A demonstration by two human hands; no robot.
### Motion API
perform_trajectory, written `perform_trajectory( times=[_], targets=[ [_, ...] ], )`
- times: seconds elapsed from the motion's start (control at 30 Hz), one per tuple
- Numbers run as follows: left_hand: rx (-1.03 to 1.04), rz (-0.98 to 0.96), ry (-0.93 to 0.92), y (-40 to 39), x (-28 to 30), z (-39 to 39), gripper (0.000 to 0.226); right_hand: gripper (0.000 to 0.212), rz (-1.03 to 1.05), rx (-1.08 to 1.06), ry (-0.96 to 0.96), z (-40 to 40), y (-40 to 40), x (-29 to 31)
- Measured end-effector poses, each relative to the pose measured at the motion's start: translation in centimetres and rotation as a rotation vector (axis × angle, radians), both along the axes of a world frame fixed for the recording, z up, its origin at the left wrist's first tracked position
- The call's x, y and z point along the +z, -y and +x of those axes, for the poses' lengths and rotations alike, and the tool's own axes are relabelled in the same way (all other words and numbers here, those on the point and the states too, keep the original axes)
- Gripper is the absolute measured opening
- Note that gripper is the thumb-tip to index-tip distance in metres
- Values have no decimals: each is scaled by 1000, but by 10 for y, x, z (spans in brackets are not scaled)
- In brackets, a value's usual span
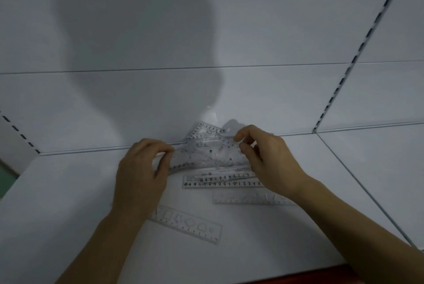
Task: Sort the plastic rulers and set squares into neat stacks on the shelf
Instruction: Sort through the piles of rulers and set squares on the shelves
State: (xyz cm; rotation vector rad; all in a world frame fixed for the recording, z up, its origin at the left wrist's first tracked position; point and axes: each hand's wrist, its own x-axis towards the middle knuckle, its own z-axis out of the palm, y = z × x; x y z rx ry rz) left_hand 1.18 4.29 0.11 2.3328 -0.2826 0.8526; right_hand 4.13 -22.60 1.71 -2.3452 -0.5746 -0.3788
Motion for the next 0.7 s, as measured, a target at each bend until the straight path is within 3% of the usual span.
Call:
perform_trajectory(
  times=[0.1, 0.23, 0.33, 0.43, 0.7],
  targets=[
    [4, 26, 14, 9, 9, -8, 15, 15, 59, -34, -44, -8, 12, 4],
    [-49, 43, -144, 26, 18, -13, 10, 11, 118, -51, -119, -25, 39, 15],
    [-161, -35, -248, 60, 27, -18, 7, 27, 135, -80, -116, -44, 75, 22],
    [-239, -72, -255, 114, 31, -27, 12, 33, 162, -162, -119, -63, 119, 22],
    [-303, -84, -307, 295, 33, -51, 29, 16, 278, -404, -34, -133, 266, 21]
  ],
)
